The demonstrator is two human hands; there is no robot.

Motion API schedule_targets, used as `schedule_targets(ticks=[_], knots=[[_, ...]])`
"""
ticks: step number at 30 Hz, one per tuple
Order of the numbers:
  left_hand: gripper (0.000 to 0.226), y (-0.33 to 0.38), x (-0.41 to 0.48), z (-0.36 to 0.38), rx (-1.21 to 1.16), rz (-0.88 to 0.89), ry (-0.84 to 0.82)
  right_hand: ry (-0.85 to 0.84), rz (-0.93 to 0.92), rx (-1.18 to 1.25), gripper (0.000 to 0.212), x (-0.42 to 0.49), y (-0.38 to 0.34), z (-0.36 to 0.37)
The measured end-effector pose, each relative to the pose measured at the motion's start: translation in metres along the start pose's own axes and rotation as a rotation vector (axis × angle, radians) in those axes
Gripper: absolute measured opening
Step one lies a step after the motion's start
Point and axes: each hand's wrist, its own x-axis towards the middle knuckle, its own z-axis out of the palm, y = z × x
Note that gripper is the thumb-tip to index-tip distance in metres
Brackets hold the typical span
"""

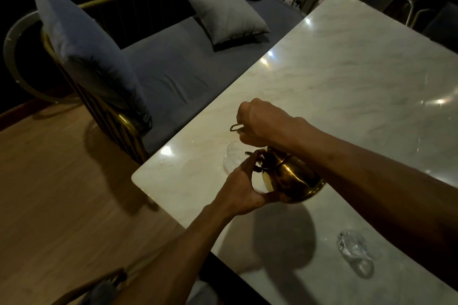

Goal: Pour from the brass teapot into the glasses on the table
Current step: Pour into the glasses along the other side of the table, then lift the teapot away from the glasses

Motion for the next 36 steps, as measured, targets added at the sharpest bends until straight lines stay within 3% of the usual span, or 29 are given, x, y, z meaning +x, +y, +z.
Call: schedule_targets(ticks=[10,19,27,36], knots=[[0.092,0.005,0.004,-0.002,0.118,0.187,-0.070,0.164,0.147,0.253,0.038,-0.036,0.031,-0.003],[0.096,0.029,0.019,0.023,0.255,0.374,-0.170,0.376,0.406,0.537,0.043,-0.108,0.079,0.006],[0.098,0.061,0.018,0.074,0.336,0.556,-0.274,0.575,0.648,0.732,0.049,-0.183,0.117,0.026],[0.090,0.119,-0.036,0.175,0.254,0.783,-0.390,0.804,0.794,0.783,0.043,-0.323,0.148,0.054]])
